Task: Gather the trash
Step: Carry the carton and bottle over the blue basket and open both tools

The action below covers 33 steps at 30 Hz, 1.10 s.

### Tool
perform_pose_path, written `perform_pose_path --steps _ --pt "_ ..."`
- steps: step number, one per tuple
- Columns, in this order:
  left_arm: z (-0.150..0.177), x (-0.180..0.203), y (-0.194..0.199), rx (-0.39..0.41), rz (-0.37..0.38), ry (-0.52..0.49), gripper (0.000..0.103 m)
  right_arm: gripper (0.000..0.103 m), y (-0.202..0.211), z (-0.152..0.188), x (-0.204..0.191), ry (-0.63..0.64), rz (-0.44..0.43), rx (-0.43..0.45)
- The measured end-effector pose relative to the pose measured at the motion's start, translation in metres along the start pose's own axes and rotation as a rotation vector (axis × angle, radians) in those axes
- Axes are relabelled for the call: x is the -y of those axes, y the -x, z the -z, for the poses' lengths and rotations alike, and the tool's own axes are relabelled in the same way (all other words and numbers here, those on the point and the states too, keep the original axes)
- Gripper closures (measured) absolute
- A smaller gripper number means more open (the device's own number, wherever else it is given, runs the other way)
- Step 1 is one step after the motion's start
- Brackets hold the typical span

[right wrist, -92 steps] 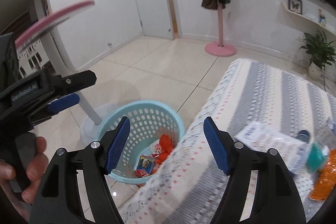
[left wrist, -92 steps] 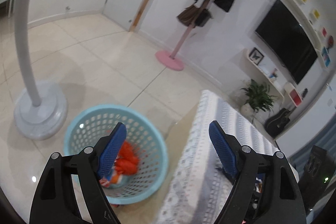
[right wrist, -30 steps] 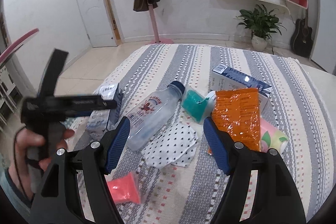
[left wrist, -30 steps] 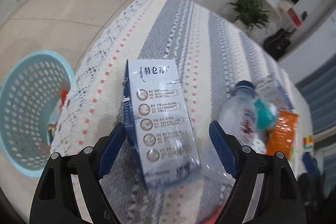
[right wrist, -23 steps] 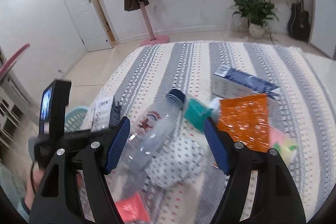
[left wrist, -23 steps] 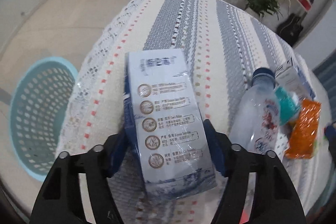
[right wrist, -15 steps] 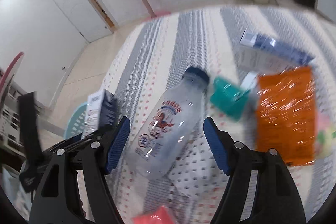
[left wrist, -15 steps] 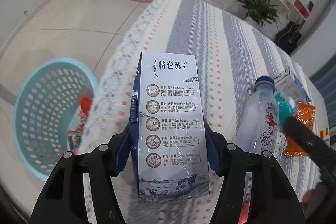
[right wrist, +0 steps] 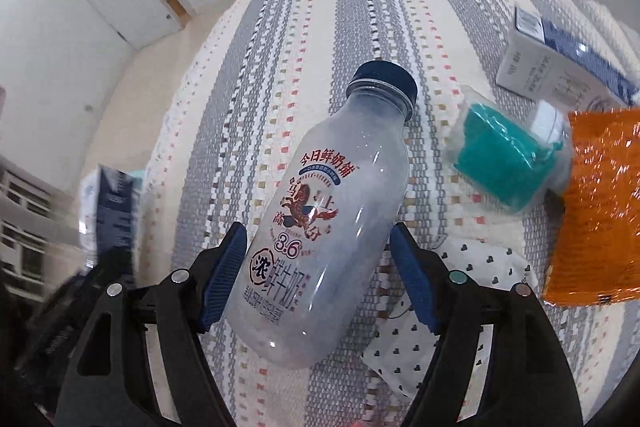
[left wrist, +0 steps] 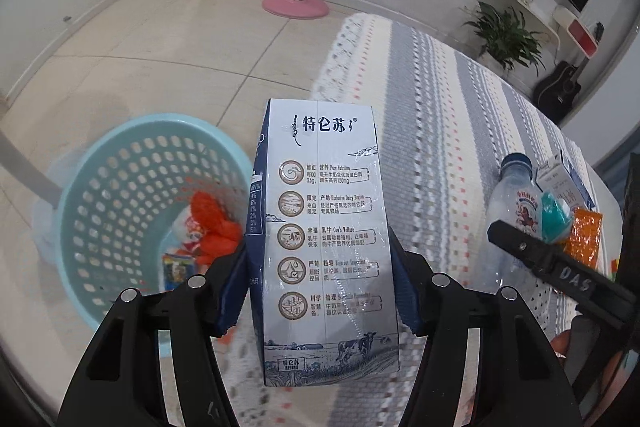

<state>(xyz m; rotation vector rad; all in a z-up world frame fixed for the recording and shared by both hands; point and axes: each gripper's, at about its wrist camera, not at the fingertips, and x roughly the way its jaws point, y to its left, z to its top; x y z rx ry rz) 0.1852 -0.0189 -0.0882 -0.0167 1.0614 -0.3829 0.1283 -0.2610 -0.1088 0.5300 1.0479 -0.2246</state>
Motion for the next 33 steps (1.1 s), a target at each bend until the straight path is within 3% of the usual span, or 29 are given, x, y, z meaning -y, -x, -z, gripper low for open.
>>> perform_pose_path --steps 7,10,17,27,30,33 --pt "-0.006 -0.031 0.016 0.036 0.004 0.074 0.044 0.037 -0.012 -0.002 -0.011 0.053 0.078 -0.039" --pt "-0.008 -0.042 0.023 0.057 0.003 0.092 0.044 0.044 -0.011 -0.001 -0.011 0.056 0.039 -0.035" --pt "-0.015 -0.070 0.051 0.151 0.040 0.168 0.044 0.046 0.016 -0.002 -0.035 0.120 -0.084 0.062" --pt "-0.017 -0.136 0.116 0.380 0.106 0.308 0.044 0.046 0.066 -0.007 -0.138 0.329 -0.238 0.178" --pt "-0.015 -0.155 0.130 0.417 0.096 0.345 0.044 0.046 0.068 -0.003 -0.168 0.380 -0.260 0.188" --pt "-0.013 -0.173 0.125 0.396 0.075 0.391 0.044 0.046 0.056 0.005 -0.195 0.413 -0.262 0.170"
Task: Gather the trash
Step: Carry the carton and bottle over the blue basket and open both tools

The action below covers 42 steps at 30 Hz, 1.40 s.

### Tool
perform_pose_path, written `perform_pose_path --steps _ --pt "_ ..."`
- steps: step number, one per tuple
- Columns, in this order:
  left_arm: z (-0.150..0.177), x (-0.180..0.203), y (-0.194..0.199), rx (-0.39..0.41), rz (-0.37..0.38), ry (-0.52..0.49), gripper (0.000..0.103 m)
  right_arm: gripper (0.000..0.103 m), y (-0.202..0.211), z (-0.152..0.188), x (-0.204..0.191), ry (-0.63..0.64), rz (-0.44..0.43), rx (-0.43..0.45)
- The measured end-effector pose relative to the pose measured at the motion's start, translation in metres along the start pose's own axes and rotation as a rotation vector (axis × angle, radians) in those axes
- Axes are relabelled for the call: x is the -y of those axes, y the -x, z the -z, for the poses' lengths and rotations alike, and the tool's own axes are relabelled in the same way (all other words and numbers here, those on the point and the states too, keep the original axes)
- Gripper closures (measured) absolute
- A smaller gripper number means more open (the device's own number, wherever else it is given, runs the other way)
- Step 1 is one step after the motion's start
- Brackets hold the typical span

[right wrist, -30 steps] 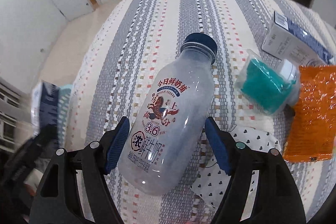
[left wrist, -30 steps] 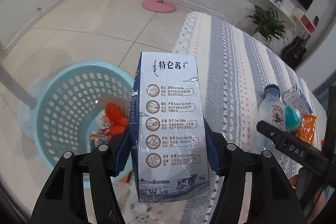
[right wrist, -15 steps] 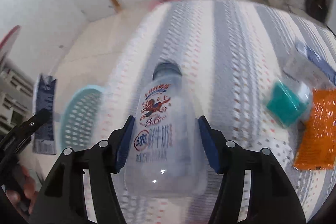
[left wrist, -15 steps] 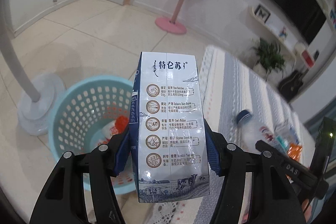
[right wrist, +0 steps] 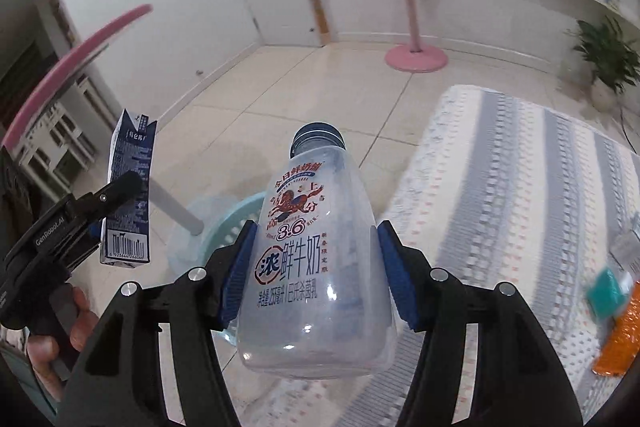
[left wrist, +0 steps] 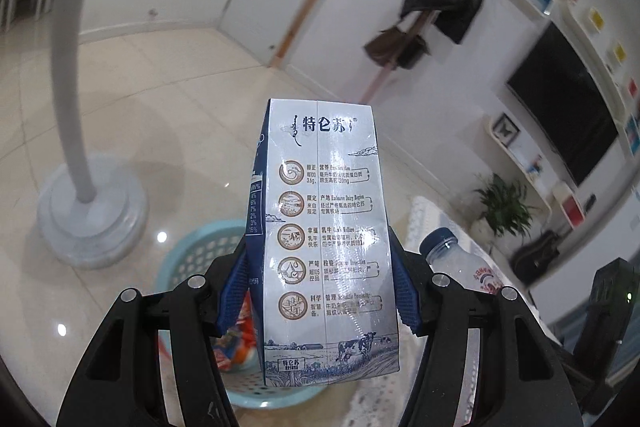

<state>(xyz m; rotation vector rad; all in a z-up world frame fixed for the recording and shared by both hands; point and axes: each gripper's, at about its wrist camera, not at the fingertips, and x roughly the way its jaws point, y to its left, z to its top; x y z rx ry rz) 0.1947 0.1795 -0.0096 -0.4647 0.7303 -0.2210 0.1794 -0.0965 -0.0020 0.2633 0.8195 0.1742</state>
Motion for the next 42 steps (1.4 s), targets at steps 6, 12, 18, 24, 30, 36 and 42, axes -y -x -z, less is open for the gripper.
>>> perform_pose_path --steps 6,12,18,24,30,36,42 --pt "0.007 -0.020 -0.035 -0.136 -0.074 0.004 0.043 0.046 -0.043 0.008 -0.020 0.011 0.003 -0.073" --pt "0.012 -0.034 -0.054 -0.204 -0.115 0.034 0.037 0.045 -0.073 0.017 -0.027 -0.019 -0.008 -0.127" --pt "0.013 -0.041 -0.052 -0.207 -0.117 0.031 0.033 0.045 -0.086 0.026 -0.023 -0.035 -0.027 -0.157" --pt "0.015 -0.034 -0.051 -0.205 -0.097 0.012 0.033 0.045 -0.080 0.035 -0.022 -0.013 -0.030 -0.156" --pt "0.017 -0.012 -0.046 -0.192 -0.069 -0.029 0.033 0.045 -0.064 0.039 -0.010 -0.020 -0.028 -0.143" --pt "0.027 0.028 -0.034 -0.164 -0.010 -0.129 0.033 0.045 -0.016 0.031 0.013 -0.035 -0.018 -0.061" --pt "0.056 0.084 -0.020 -0.147 0.086 -0.295 0.033 0.045 0.052 0.034 0.048 -0.044 0.033 0.066"
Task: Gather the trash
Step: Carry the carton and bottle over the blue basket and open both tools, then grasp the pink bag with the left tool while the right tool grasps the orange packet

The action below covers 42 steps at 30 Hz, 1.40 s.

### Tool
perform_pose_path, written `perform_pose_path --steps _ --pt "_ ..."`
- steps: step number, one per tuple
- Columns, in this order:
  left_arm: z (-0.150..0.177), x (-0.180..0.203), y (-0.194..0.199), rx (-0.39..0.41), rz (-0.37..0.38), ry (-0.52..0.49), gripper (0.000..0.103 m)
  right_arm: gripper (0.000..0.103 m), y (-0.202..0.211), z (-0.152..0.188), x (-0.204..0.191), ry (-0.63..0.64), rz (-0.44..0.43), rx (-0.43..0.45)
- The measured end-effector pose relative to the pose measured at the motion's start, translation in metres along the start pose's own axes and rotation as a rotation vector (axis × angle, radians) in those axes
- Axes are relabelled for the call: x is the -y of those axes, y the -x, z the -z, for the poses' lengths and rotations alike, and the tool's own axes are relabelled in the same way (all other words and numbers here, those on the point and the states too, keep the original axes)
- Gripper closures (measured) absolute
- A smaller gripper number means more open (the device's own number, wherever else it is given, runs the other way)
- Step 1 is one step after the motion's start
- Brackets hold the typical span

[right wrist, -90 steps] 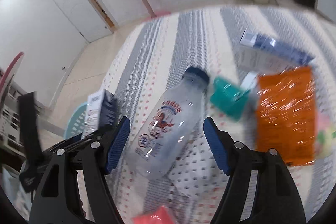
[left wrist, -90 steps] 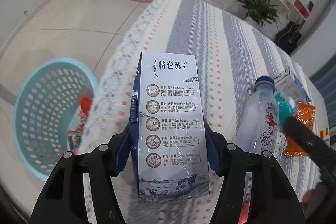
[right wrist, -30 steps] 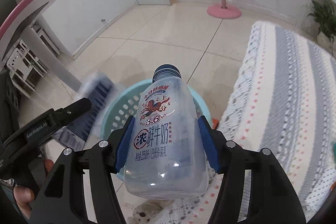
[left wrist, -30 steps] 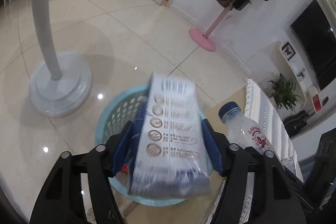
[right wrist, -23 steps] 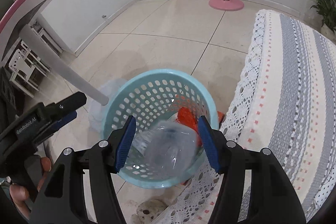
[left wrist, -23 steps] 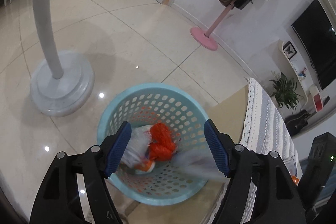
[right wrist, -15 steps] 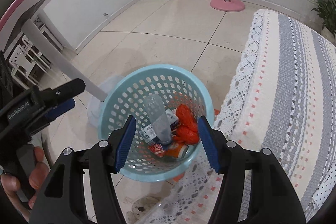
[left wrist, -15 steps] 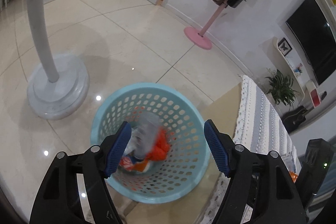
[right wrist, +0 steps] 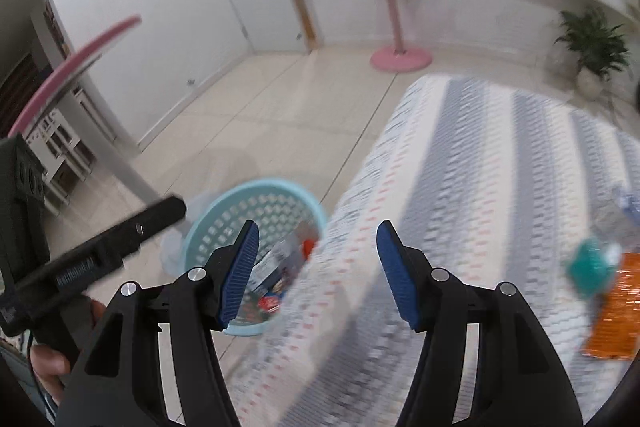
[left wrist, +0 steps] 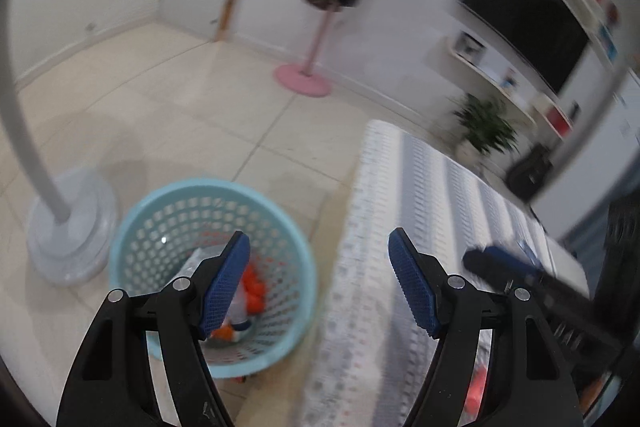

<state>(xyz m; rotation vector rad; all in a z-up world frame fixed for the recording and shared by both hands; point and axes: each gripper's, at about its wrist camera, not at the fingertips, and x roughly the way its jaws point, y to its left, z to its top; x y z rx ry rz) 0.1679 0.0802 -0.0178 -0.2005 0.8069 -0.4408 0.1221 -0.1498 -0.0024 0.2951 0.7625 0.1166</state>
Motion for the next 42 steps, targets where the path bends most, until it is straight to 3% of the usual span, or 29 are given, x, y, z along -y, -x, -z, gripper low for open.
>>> perform_pose_path --steps 7,13,19,22,29,35,39,42 --pt "0.038 0.071 -0.005 -0.055 0.162 -0.168 0.033 0.045 0.074 0.012 0.057 0.022 0.137 0.133" --pt "0.094 0.134 -0.022 -0.179 0.258 -0.380 0.033 0.045 0.120 0.034 0.117 -0.020 0.242 0.191" --pt "0.147 0.176 -0.055 -0.326 0.255 -0.597 0.033 0.046 0.148 0.060 0.183 -0.117 0.326 0.202" --pt "0.164 0.189 -0.067 -0.373 0.240 -0.653 0.033 0.051 0.158 0.072 0.216 -0.170 0.353 0.196" --pt "0.191 0.199 -0.091 -0.460 0.200 -0.735 0.032 0.051 0.155 0.093 0.266 -0.232 0.371 0.128" --pt "0.195 0.207 -0.093 -0.433 0.166 -0.798 0.032 0.051 0.136 0.103 0.267 -0.202 0.360 0.076" --pt "0.189 0.207 -0.094 -0.408 0.152 -0.786 0.050 0.047 0.117 0.100 0.262 -0.175 0.371 0.040" --pt "0.186 0.210 -0.091 -0.399 0.153 -0.765 0.052 0.043 0.102 0.098 0.255 -0.142 0.396 0.019"
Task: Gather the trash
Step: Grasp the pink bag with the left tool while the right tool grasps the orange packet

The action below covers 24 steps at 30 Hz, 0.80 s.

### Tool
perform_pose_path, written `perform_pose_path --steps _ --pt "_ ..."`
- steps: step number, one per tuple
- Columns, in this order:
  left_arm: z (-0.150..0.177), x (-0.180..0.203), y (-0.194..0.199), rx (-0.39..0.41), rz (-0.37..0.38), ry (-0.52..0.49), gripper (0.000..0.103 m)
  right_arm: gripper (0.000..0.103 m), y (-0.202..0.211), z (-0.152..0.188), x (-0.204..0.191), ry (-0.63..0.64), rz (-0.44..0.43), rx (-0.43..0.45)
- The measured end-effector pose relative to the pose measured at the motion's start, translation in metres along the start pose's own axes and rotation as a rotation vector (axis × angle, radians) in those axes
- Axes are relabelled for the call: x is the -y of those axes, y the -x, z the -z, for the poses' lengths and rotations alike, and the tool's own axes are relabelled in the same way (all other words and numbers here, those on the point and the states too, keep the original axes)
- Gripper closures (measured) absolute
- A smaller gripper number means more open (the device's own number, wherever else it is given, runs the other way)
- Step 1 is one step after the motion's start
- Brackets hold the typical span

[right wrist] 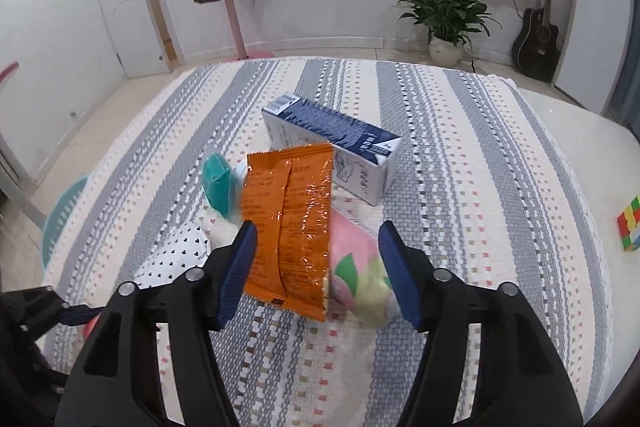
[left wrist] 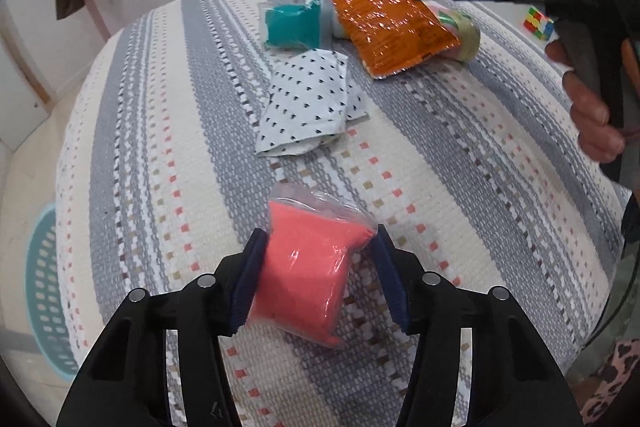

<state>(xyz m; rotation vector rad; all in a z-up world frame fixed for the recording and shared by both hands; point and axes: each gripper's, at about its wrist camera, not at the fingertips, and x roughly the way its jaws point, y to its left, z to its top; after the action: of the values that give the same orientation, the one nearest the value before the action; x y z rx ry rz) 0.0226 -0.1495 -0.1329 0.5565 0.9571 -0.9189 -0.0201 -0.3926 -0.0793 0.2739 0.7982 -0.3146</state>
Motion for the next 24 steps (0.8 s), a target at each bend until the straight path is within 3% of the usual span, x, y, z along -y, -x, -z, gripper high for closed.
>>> perform_pose_path --steps 8,11,12,14,24 --pt "-0.001 -0.001 0.022 0.074 0.022 0.025 0.053 0.042 -0.018 -0.002 -0.022 0.074 0.030 -0.013" --pt "-0.002 -0.006 0.026 0.086 0.026 0.050 0.053 0.043 -0.023 0.000 -0.035 0.131 0.085 -0.001" --pt "-0.002 -0.009 0.026 0.087 0.025 0.061 0.053 0.047 -0.024 0.002 -0.039 0.153 0.102 0.005" --pt "-0.004 -0.014 0.026 0.089 0.020 0.079 0.053 0.065 -0.025 0.006 -0.049 0.204 0.135 0.019" --pt "-0.008 -0.031 0.034 0.128 0.004 0.147 0.053 0.088 -0.012 0.009 -0.055 0.204 0.031 0.038"
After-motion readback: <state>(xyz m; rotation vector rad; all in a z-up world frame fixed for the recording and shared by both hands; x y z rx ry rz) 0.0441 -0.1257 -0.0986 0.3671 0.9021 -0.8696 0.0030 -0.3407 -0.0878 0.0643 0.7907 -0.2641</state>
